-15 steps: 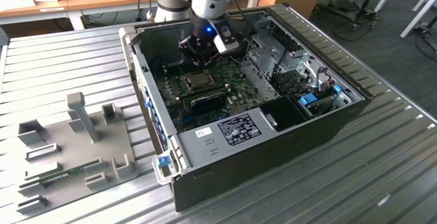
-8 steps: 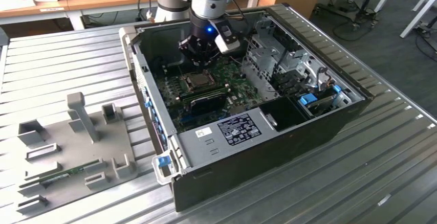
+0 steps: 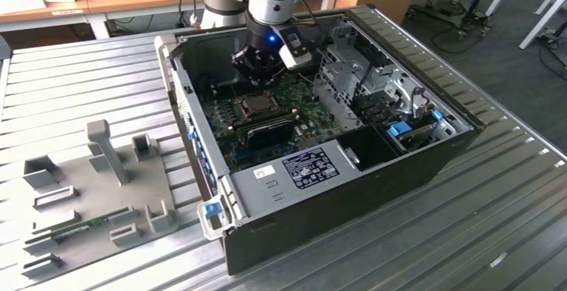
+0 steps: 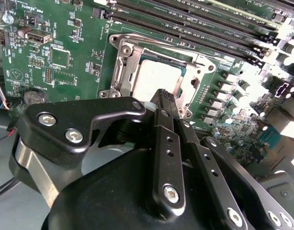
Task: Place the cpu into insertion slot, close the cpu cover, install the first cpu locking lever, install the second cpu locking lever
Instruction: 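Close the cpu cover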
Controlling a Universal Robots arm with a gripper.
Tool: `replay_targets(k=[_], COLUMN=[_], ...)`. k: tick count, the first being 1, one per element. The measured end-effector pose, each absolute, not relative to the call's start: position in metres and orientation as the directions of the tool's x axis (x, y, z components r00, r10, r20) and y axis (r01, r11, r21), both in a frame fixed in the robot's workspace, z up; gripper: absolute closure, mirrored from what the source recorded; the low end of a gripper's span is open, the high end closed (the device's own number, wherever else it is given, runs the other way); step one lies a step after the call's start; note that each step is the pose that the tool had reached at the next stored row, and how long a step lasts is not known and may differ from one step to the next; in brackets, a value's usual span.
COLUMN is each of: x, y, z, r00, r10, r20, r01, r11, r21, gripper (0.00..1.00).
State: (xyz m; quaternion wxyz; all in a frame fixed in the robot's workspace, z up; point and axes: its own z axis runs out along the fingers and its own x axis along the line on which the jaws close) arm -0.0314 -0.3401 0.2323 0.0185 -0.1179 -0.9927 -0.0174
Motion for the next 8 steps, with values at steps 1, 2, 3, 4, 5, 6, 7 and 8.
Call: replay_targets(k=[1,2,3,4,5,6,7,8], x=[-0.0314,-0.0314,-0.0314,-0.0314,-0.0314,-0.0314,-0.0314,-0.0314], y=[-0.3401,-0.3401,-0.3401,-0.3401,-0.3401,-0.3401,-0.3401,-0.3401], z=[0.2323,0.2323,0.2324,0.2324,0.2324,0.2324,0.2324,0.2324], r00=[-0.973,-0.975,-0.977,-0.978,-0.979,-0.979,-0.979,-0.979], r10=[0.226,0.219,0.211,0.205,0.201,0.200,0.200,0.199], r20=[0.040,0.038,0.037,0.035,0.035,0.035,0.035,0.035], r01=[0.227,0.220,0.212,0.206,0.202,0.201,0.201,0.201], r11=[0.973,0.975,0.977,0.978,0.979,0.979,0.979,0.979], r21=[0.031,0.031,0.031,0.031,0.031,0.032,0.031,0.031], gripper=[0.89,0.89,0.89,0.89,0.89,0.89,0.89,0.89])
